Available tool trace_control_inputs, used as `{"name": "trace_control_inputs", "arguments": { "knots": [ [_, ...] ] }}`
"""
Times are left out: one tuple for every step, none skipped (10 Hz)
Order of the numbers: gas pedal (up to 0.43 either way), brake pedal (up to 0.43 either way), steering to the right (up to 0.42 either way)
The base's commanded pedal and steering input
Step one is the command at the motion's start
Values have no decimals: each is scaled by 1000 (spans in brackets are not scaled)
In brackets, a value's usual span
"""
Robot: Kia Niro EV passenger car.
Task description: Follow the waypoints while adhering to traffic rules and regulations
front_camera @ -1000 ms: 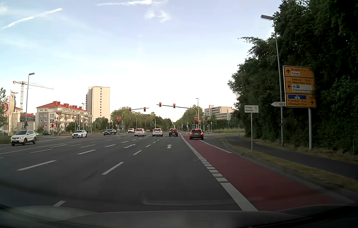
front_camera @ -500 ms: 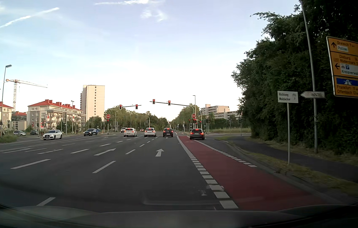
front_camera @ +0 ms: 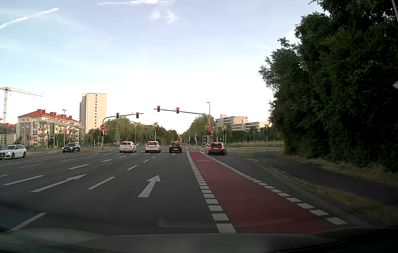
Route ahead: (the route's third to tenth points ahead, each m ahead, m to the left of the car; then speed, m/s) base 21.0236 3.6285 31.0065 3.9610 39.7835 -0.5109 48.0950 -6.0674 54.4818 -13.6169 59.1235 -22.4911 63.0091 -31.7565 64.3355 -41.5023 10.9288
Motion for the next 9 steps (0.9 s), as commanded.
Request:
{"name": "trace_control_inputs", "arguments": {
  "knots": [
    [0, 189, 28],
    [0, 189, 28],
    [0, 189, 28],
    [0, 189, 27],
    [0, 189, 27],
    [0, 189, 24],
    [0, 189, 21],
    [0, 183, 18],
    [0, 189, 16]
  ]
}}
